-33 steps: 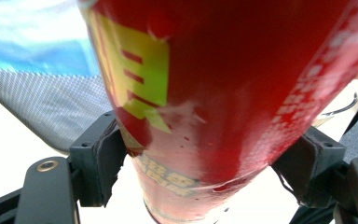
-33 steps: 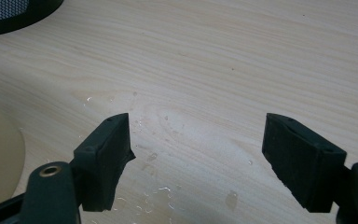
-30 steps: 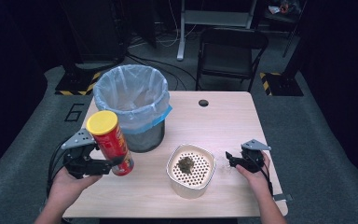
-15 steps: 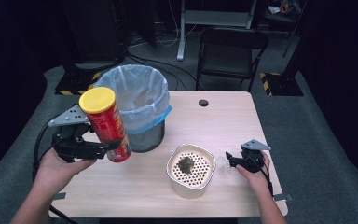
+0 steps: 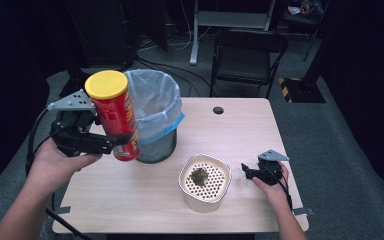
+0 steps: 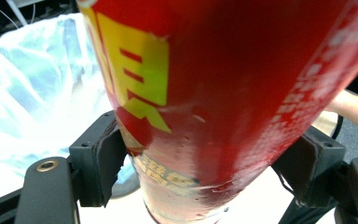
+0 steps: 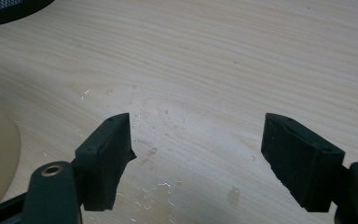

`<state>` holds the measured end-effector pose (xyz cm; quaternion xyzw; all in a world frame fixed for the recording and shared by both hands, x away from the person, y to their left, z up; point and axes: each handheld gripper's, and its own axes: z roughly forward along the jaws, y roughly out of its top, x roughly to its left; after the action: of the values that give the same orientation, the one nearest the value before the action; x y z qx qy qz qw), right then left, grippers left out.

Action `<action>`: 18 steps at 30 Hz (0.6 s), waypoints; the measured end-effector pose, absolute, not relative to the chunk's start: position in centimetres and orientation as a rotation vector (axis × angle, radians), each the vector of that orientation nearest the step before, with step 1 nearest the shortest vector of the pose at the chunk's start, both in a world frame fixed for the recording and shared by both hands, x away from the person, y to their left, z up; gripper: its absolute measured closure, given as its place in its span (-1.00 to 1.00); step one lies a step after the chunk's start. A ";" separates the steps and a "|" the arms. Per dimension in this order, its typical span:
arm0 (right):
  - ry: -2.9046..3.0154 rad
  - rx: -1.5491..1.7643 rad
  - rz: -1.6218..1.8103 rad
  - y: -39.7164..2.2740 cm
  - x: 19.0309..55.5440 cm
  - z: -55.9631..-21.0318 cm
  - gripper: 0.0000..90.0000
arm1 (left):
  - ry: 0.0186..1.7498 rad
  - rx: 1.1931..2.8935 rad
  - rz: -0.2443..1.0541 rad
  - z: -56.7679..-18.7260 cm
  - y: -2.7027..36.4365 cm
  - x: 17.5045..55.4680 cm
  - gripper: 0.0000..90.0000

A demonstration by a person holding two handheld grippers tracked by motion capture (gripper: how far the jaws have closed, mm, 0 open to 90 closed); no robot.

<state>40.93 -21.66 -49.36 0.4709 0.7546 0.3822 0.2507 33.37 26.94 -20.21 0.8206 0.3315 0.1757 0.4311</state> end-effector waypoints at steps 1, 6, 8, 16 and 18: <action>2.055 1.283 1.038 -21.7 40.9 -49.4 -0.47 | 0.824 2.046 0.445 -19.9 26.9 33.5 -0.48; 2.057 1.286 1.040 -21.6 40.9 -49.4 -0.47 | 0.812 2.044 0.443 -18.5 26.6 34.1 -0.48; 2.056 1.286 1.040 -21.6 40.9 -49.4 -0.47 | 0.812 2.043 0.441 -18.1 26.5 34.3 -0.48; 2.058 1.277 1.048 -21.6 40.9 -49.4 -0.47 | 0.825 2.019 0.458 -16.1 26.7 36.3 -0.48; 2.055 1.279 1.050 -21.6 40.9 -49.3 -0.47 | 0.847 2.010 0.455 -15.7 26.9 37.6 -0.48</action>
<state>40.86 -21.61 -49.33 0.4696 0.7543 0.3854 0.2490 37.57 26.91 -15.71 0.8097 0.3411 0.1832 0.4411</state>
